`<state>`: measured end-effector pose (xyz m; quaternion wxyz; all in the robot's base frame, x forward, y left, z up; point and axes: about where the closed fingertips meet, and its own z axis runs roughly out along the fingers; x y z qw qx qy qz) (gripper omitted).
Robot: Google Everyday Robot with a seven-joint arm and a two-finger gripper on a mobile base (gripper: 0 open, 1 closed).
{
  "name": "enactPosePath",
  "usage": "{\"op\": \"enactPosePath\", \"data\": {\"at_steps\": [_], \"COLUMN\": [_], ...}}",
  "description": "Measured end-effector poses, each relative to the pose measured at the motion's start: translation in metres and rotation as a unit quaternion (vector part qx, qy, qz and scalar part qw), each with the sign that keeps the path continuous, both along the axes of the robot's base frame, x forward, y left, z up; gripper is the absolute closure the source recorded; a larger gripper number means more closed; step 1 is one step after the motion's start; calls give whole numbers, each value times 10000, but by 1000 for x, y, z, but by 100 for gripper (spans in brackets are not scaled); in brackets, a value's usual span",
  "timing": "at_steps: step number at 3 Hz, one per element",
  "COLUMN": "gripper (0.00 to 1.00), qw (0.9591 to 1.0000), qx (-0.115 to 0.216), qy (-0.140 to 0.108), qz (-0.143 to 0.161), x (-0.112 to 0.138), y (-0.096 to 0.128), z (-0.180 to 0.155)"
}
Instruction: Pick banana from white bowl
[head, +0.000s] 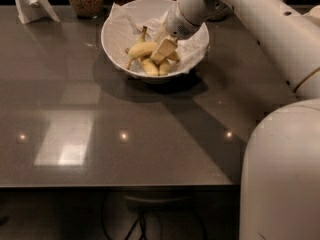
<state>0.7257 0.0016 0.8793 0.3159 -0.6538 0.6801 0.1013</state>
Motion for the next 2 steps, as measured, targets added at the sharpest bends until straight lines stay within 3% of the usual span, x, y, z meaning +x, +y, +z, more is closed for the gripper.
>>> {"op": "enactPosePath", "data": {"at_steps": [2], "gripper": [52], "qw": [9999], "qx": [-82], "qy": [88], "qz": [7], "x": [3], "y": [0], "z": [-8]}}
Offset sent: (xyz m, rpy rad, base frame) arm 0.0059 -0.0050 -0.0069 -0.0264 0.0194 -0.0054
